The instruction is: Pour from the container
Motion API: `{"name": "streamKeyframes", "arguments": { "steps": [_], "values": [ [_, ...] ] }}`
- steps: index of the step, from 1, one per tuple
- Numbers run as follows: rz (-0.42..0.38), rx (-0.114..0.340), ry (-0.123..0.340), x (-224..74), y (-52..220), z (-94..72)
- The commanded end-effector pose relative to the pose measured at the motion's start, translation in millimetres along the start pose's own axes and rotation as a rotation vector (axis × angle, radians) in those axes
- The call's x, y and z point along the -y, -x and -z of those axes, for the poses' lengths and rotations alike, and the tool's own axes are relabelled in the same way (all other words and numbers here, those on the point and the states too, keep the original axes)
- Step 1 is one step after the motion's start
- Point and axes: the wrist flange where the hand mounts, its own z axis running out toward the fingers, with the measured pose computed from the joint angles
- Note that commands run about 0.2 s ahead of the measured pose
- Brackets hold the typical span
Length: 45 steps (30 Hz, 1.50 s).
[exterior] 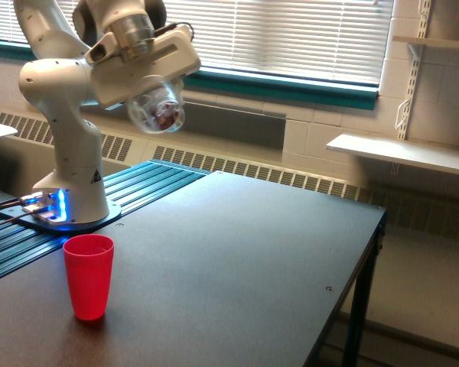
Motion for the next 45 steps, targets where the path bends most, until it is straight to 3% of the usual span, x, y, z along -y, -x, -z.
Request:
{"name": "streamKeyframes", "arguments": {
  "steps": [1,12,20,33,40,45],
  "values": [
    [-0.187,-0.008,0.079,-21,-30,-16.7],
    [-0.272,-0.028,0.145,-38,-71,-37.2],
    [-0.303,-0.04,0.189,-49,-86,-52.2],
    [-0.308,-0.062,0.279,-58,-75,-84.4],
    [-0.307,-0.019,0.334,-65,-58,-102.8],
    [-0.327,0.021,0.347,-69,-51,-110.9]
  ]
}}
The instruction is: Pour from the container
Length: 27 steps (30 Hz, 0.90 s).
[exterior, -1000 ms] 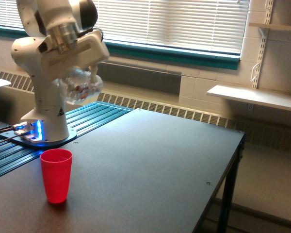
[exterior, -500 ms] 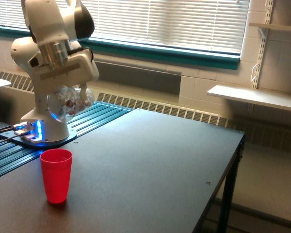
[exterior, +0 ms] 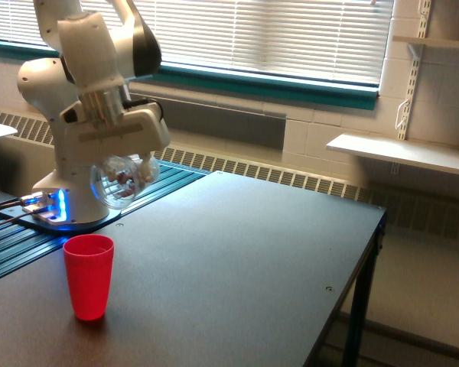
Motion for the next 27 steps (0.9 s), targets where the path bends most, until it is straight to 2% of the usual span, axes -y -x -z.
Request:
{"name": "streamKeyframes", "arguments": {
  "steps": [1,3,7,14,23,27],
  "values": [
    [0.011,0.036,0.058,-17,9,-21.8],
    [0.016,0.051,0.075,-20,11,-24.8],
    [0.007,0.064,0.077,-18,9,-23.1],
    [0.013,0.011,0.086,-12,4,-13.2],
    [-0.011,0.008,0.04,-5,-6,2.2],
    [-0.013,0.001,0.036,-3,-11,8.3]
  ]
}}
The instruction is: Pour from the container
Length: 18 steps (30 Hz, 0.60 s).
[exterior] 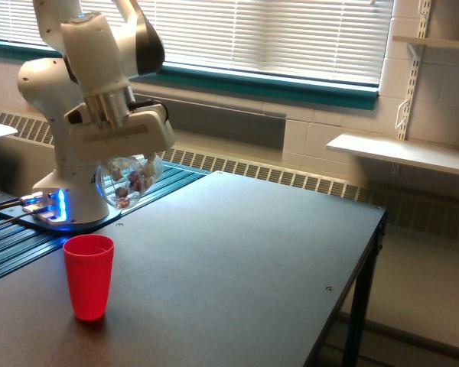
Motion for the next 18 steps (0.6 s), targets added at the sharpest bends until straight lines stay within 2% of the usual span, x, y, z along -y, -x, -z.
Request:
{"name": "streamKeyframes", "arguments": {
  "steps": [1,9,18],
  "values": [
    [-0.04,-0.006,0.012,-6,-13,3.5],
    [-0.1,0.017,0.027,-9,-33,7.2],
    [-0.128,0.014,0.033,-1,-50,11.6]
  ]
}}
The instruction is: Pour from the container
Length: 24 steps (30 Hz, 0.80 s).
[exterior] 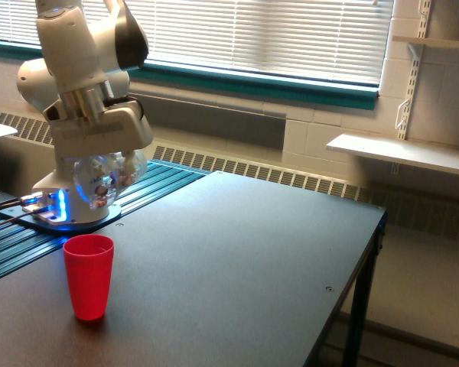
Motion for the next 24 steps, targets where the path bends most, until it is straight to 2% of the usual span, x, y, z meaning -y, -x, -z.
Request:
{"name": "streamKeyframes", "arguments": {
  "steps": [1,16,24],
  "values": [
    [-0.032,-0.001,0.023,1,-14,-3.0],
    [-0.019,-0.011,0.038,27,-9,-7.7],
    [0.025,-0.002,0.047,47,2,-10.0]
  ]
}}
